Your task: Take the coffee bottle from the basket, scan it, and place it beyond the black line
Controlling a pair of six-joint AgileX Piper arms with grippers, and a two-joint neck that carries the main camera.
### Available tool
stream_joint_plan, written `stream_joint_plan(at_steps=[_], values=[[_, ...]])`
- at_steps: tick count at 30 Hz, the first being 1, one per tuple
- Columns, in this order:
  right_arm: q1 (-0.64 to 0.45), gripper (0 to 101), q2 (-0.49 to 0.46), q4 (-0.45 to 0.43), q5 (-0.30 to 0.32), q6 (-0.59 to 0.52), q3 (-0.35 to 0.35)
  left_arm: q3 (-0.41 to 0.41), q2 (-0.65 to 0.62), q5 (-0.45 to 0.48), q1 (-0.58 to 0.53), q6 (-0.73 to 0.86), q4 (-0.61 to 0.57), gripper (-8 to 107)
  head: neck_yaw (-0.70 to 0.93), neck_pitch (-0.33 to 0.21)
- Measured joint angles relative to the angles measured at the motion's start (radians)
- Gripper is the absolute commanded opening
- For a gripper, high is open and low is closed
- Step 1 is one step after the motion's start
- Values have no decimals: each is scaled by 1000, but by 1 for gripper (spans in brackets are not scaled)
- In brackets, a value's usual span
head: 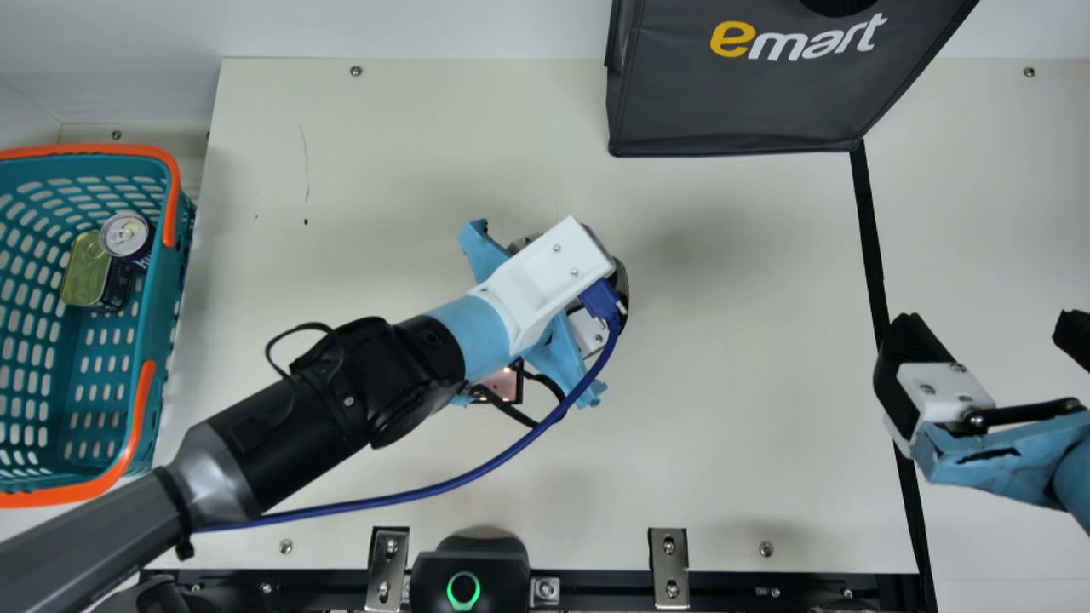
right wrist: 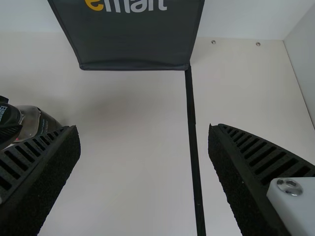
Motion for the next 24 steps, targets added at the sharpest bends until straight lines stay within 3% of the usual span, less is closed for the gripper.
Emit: stream_joint_plan(at_steps=[12, 24], values=[[0, 91, 0, 0, 0, 0, 0, -4, 4, 10, 3, -2, 0, 90, 0, 0], [0, 91, 0, 0, 0, 0, 0, -15, -5, 12, 13, -42, 35, 90, 0, 0]])
